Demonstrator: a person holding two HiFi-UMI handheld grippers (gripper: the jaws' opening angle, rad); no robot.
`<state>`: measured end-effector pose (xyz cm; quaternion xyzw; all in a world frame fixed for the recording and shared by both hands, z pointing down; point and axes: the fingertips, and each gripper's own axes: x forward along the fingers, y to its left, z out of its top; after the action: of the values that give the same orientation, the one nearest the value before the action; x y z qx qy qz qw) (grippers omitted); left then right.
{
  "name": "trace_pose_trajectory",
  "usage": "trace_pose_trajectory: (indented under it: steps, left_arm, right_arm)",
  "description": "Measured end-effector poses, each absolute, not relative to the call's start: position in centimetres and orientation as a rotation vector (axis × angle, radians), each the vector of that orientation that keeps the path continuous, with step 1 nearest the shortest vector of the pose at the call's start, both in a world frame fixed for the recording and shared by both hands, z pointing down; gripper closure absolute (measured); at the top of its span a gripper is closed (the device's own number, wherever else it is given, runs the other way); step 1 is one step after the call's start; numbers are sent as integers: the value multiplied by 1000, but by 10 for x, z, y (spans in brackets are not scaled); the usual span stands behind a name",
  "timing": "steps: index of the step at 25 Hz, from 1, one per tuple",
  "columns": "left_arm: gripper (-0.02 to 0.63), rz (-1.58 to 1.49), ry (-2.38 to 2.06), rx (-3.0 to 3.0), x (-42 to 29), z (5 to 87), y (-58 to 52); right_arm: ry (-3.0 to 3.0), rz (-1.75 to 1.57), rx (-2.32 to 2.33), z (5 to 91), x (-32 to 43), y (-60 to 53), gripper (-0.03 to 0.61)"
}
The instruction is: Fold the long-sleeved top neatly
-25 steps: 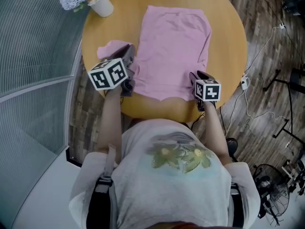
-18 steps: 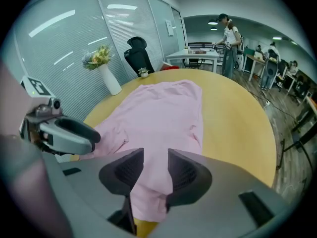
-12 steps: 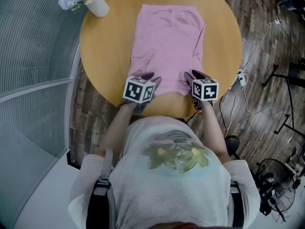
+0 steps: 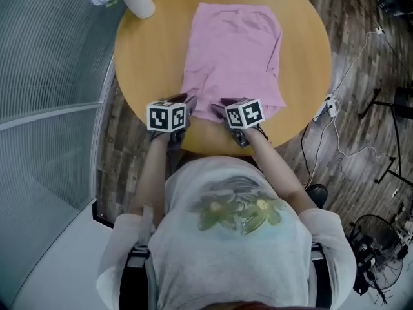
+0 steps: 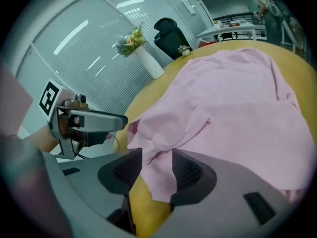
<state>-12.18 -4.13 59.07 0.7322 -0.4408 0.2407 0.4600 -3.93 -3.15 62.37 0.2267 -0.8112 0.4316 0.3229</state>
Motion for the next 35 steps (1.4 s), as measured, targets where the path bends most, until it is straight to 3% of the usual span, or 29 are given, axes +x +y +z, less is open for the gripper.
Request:
trace_pose_trajectory:
  steps: [5, 8, 10, 12, 15, 22, 30, 34, 35]
  left_arm:
    - [494, 731, -989, 1754, -101, 633, -17]
    - [568, 629, -959, 1697, -96, 635, -13]
    - [584, 532, -928, 1676, -91, 626, -13]
    - [584, 462, -893, 1682, -85, 614, -11]
    - [584, 447, -854, 1762, -79, 597, -8]
    - [584, 667, -948, 1935, -89, 586, -10]
    - [584, 616, -1049, 1940, -119, 567, -27]
    - [583, 621, -1083, 1928, -129, 565, -29]
    - [583, 627, -1085, 1926, -130, 566, -29]
  right_arm:
    - [-2081, 1139, 507, 645, -63, -8, 396]
    - [-2073, 1124, 507, 655, -70, -4, 397]
    - [-2079, 1097, 530, 657, -69, -6, 402]
    - [-2098, 1068, 547, 651, -62, -7, 514]
    - [-2161, 974, 568, 631, -40, -13, 551]
    - [-2234, 596, 842, 556, 61, -67, 557]
    - [-2451, 432, 1135, 445, 132, -104, 560]
    - [-2380, 588, 1110, 478, 144, -91, 554]
    - [-2360, 675, 1078, 496, 140, -85, 523]
